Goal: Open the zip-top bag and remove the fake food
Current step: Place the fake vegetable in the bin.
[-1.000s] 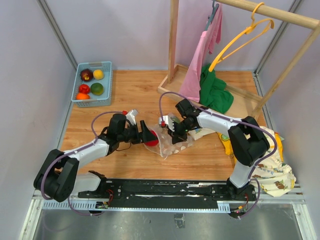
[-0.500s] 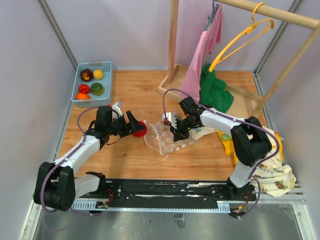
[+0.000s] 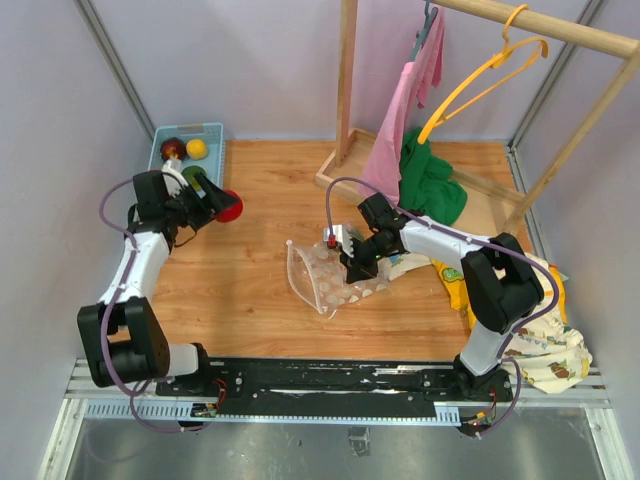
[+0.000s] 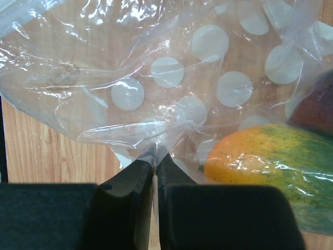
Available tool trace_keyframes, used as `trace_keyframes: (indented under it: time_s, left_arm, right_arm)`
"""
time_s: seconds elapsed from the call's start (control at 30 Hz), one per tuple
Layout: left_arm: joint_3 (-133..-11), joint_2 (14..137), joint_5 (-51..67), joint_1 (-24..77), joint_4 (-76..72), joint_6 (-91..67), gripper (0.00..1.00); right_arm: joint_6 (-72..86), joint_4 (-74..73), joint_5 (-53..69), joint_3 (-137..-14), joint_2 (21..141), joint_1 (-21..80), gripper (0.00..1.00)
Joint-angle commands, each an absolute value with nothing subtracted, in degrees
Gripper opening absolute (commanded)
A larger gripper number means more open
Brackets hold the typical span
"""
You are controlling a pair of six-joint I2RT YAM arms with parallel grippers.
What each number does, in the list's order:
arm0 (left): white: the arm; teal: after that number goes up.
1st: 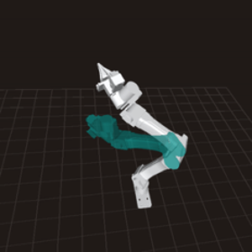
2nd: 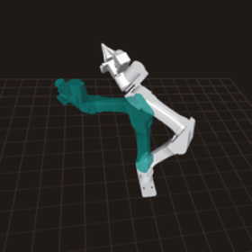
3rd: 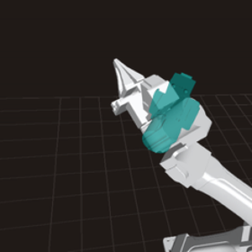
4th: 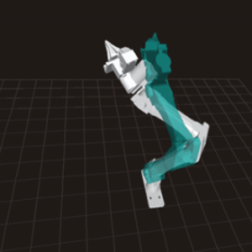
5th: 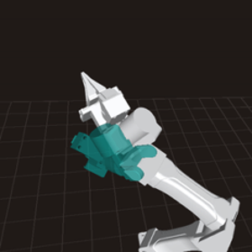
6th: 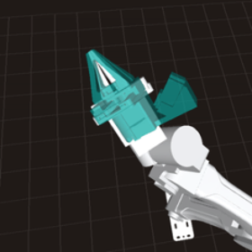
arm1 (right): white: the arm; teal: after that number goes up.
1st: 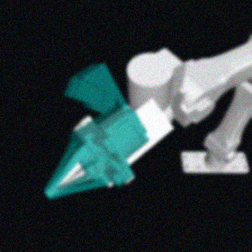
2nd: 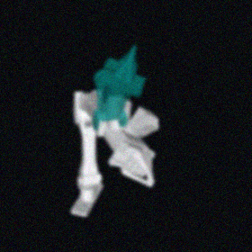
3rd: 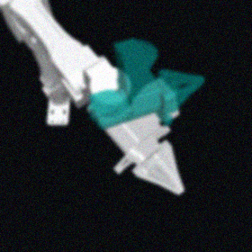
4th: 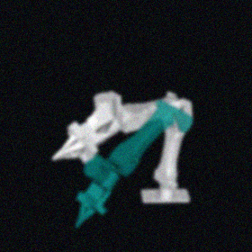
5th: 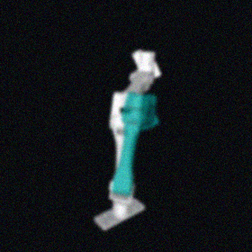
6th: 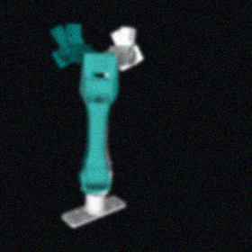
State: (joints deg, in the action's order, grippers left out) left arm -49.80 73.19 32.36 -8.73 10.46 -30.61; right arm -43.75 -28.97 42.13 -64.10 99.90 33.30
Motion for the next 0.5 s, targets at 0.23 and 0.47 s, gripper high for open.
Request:
trace_keyframes:
  time_s: [0.23, 0.47]
  left_arm:
    - [-69.8, 88.3, 26.7, -17.4, 14.2, -26.1, 0.21]
    - [-82.9, 98.0, 17.7, -17.8, 19.7, -21.4, 0.21]
  right_arm:
    - [-44.2, -30.2, 44.6, -64.7, 99.9, 32.3, 0.08]
    - [-44.0, -30.7, 45.4, -65.6, 101.3, 32.3, 0.09]
